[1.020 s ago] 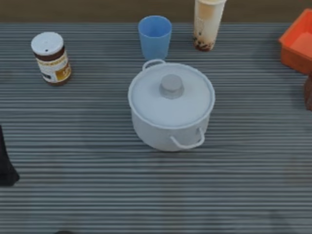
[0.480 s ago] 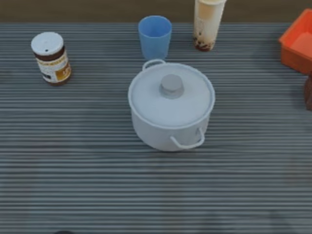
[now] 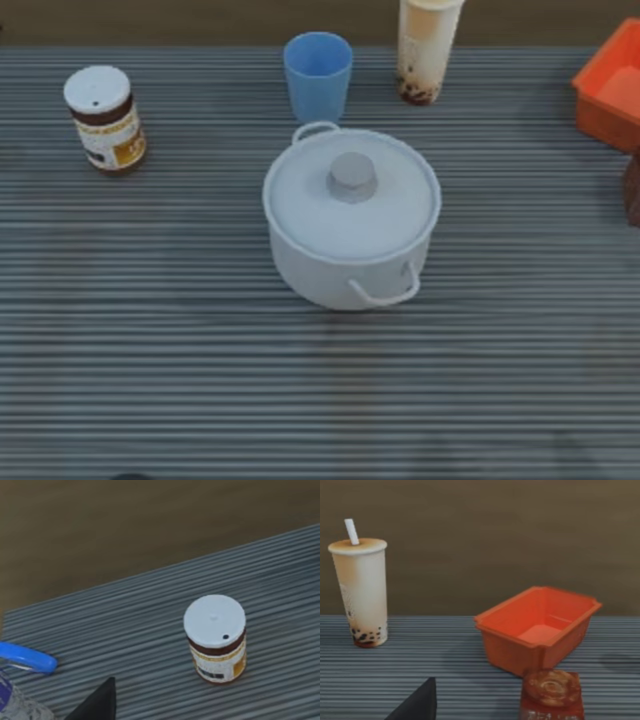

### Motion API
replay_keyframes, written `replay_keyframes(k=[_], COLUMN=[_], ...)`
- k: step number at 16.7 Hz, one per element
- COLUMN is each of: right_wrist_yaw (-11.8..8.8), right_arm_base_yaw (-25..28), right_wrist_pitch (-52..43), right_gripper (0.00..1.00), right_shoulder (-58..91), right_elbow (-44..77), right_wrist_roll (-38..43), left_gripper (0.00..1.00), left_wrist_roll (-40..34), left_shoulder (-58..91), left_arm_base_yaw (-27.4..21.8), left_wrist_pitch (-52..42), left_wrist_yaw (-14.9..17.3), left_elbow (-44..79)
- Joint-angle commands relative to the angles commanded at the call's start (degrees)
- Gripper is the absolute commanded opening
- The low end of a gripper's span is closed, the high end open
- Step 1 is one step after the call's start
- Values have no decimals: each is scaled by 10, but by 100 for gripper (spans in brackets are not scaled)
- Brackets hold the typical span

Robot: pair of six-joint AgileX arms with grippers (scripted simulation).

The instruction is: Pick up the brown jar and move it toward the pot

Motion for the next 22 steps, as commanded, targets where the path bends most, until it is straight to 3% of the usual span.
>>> replay_keyframes(k=[13,18,22], right_wrist_yaw=[0,0,0], right_arm_base_yaw=[0,0,0], right_wrist_pitch=[0,0,0], right_gripper=[100,100,100], right_shoulder=[0,0,0], right_elbow=[0,0,0], right_wrist_roll=[0,0,0], left_gripper=[100,100,100], left_wrist_roll=[161,196,203], left_shoulder=[684,817,841], left_arm_base_yaw=[2,5,5], left_wrist_pitch=[-350,-411,-421], left_wrist_yaw=[47,54,55], left_elbow=[609,753,783])
